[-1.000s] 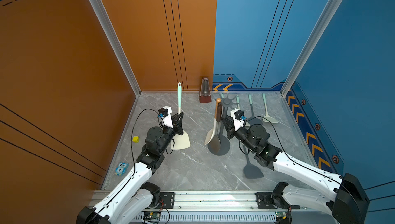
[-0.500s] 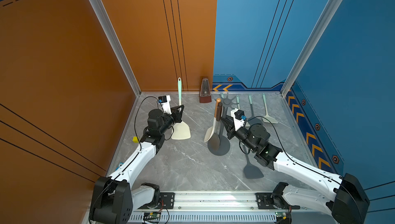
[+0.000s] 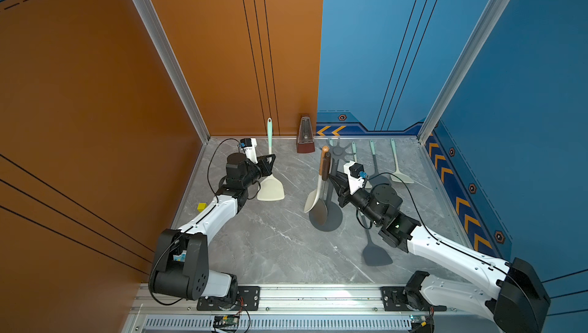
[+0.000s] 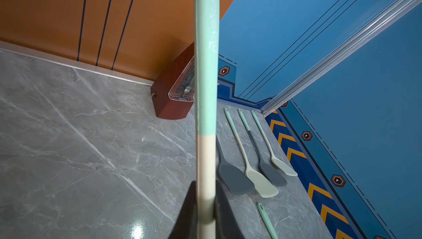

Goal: Take the spatula off the kitchen utensil rack
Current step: Take off the spatula from the rack, then place the spatula at the center of the board.

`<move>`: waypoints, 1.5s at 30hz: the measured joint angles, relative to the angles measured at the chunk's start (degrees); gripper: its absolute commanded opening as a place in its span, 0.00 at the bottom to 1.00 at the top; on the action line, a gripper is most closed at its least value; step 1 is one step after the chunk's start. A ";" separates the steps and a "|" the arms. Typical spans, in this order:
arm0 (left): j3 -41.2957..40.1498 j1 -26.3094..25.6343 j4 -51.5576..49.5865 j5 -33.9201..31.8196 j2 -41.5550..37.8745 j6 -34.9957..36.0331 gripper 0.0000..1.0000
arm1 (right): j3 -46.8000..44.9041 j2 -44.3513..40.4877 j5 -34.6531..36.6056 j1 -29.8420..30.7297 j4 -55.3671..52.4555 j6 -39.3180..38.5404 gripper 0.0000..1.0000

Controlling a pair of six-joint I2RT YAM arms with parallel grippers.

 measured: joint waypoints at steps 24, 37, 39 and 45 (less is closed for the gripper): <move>14.16 1.22 0.07 1.95 21.05 -0.59 0.00 | 0.11 0.09 -0.68 -0.39 -0.11 0.15 0.00; 22.16 1.92 0.02 2.60 31.89 -0.81 0.00 | 0.11 0.07 -0.90 -0.50 -0.11 0.24 0.00; 23.82 1.99 0.09 2.71 33.64 -0.87 0.00 | 0.11 0.07 -1.01 -0.57 -0.11 0.28 0.00; 27.08 2.25 0.48 3.43 39.04 -2.03 0.00 | 0.11 0.07 -1.36 -0.76 -0.11 0.42 0.00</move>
